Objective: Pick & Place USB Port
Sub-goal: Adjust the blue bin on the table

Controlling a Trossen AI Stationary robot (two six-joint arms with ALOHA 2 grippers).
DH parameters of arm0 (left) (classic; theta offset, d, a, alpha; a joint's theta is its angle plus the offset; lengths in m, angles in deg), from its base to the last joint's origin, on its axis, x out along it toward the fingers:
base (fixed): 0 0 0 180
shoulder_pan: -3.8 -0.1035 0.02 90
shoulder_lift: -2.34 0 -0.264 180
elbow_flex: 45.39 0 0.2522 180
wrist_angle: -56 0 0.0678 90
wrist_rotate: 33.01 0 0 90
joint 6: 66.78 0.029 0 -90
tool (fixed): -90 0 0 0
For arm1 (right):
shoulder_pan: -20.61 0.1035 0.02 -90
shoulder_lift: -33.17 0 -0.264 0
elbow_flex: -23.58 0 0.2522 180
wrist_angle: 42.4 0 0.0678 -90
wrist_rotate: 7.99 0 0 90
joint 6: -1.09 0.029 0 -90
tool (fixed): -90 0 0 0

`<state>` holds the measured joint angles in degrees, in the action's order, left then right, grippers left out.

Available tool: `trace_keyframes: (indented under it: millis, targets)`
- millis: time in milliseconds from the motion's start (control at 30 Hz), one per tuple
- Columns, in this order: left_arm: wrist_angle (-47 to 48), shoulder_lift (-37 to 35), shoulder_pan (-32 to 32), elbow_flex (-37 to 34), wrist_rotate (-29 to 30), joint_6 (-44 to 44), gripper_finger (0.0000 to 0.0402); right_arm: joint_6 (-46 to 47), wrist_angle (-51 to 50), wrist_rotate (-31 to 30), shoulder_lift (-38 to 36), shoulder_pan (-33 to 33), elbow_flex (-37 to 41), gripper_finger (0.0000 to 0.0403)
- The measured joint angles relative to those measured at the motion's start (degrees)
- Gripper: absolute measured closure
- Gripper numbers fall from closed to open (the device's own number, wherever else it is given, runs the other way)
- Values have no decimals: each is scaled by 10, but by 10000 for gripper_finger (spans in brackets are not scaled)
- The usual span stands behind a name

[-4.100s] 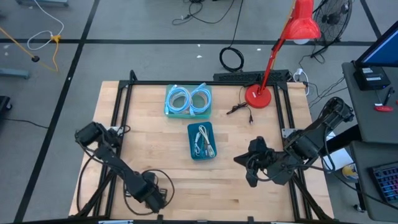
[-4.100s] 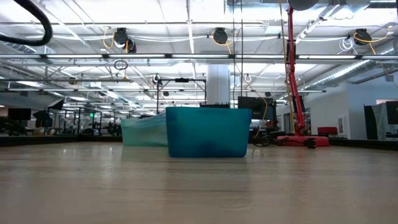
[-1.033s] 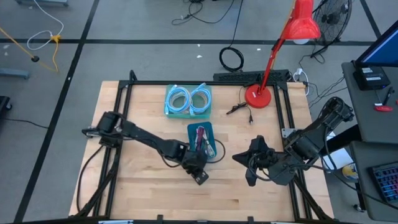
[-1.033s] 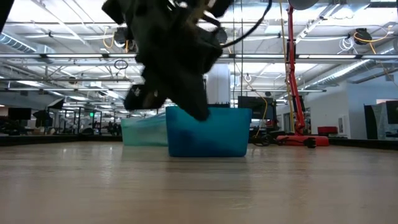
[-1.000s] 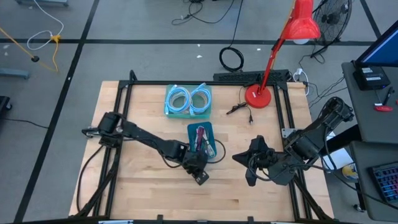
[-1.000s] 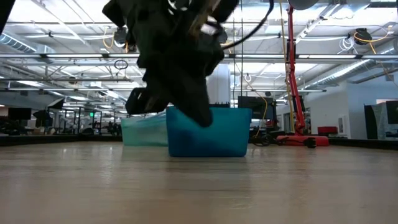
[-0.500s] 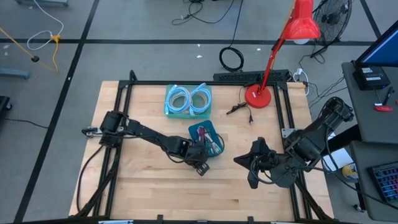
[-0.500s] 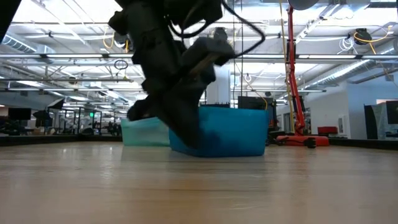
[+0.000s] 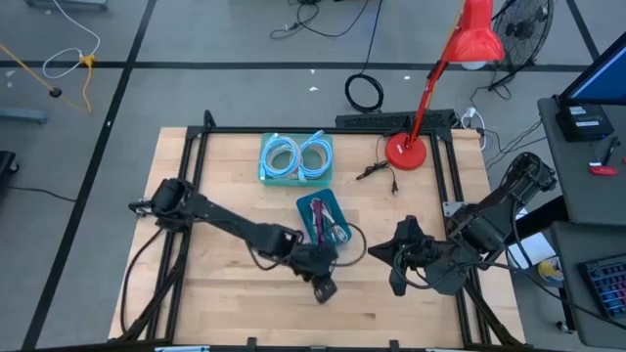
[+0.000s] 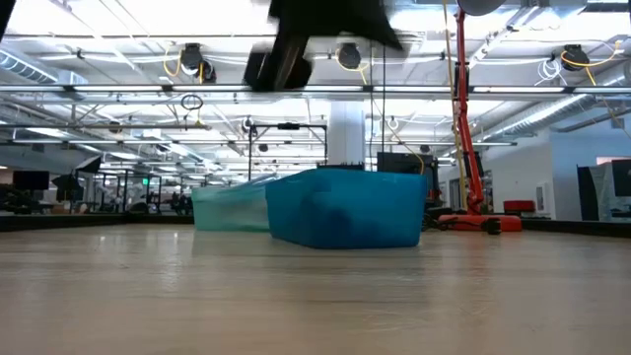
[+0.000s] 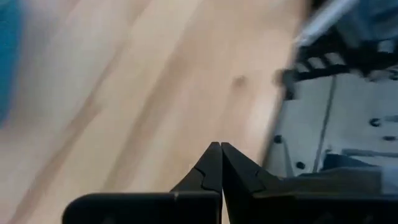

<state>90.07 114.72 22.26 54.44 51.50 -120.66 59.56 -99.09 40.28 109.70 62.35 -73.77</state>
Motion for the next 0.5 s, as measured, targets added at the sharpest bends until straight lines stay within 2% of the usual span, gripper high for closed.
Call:
trace_keyframes:
  millis: [167, 400, 500]
  targets:
    - [47, 5, -13, 72, 47, 79, 401, -2, -4, -3, 0, -1, 0, 403]
    - [172, 69, -63, 180, 1, 192, 401, -6, -6, -1, 0, -16, 0, 403]
    - [216, 109, -67, 251, -4, 235, 401, -6, -4, -1, 0, -16, 0, 403]
